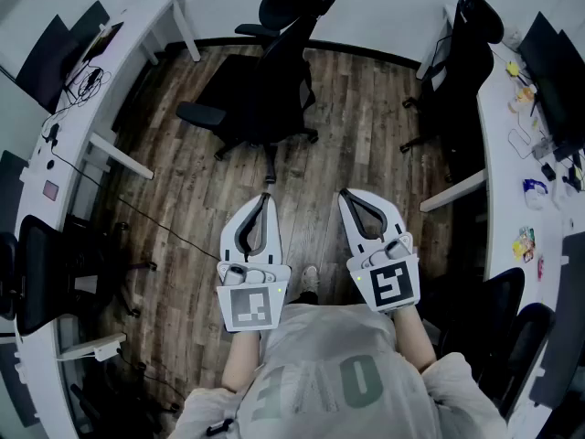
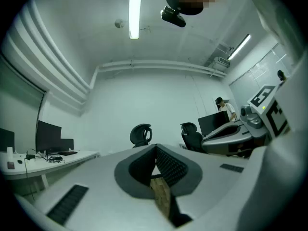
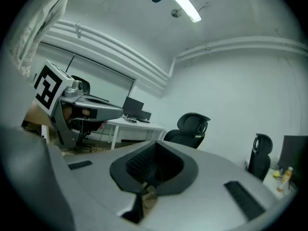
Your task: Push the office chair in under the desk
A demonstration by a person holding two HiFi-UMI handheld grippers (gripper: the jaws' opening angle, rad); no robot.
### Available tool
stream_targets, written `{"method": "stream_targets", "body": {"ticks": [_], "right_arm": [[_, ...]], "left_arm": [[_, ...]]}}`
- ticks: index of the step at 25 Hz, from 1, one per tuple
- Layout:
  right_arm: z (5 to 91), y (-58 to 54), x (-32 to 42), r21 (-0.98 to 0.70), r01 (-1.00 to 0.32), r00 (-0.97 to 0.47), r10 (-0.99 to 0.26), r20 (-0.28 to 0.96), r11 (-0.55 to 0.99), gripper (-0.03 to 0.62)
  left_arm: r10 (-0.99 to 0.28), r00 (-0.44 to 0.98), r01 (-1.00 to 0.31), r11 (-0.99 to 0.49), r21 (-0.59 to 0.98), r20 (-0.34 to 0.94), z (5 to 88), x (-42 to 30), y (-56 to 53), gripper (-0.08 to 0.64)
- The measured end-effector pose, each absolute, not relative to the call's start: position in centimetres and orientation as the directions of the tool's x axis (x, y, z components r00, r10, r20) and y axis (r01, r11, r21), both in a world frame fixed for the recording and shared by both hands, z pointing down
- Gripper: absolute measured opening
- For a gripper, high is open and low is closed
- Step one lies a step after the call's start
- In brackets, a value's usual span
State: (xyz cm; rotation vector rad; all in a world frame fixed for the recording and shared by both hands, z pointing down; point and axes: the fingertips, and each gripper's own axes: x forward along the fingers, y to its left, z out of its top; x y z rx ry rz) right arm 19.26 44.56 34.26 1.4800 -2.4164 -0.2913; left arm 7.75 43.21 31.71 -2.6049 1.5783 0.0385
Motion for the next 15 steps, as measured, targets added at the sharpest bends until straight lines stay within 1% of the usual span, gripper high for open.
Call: {"method": "stream_targets", "body": {"ticks": [15], "right_arm": [[35.5, 41.5, 19.7, 0.325, -0.827, -0.426, -0.888, 0.173, 0.459, 0.018]], "left_arm": [[-0.889, 0.453, -0.891, -0.449, -0.064, -0.067, 32.4, 7.3, 39.4, 0.015]]}}
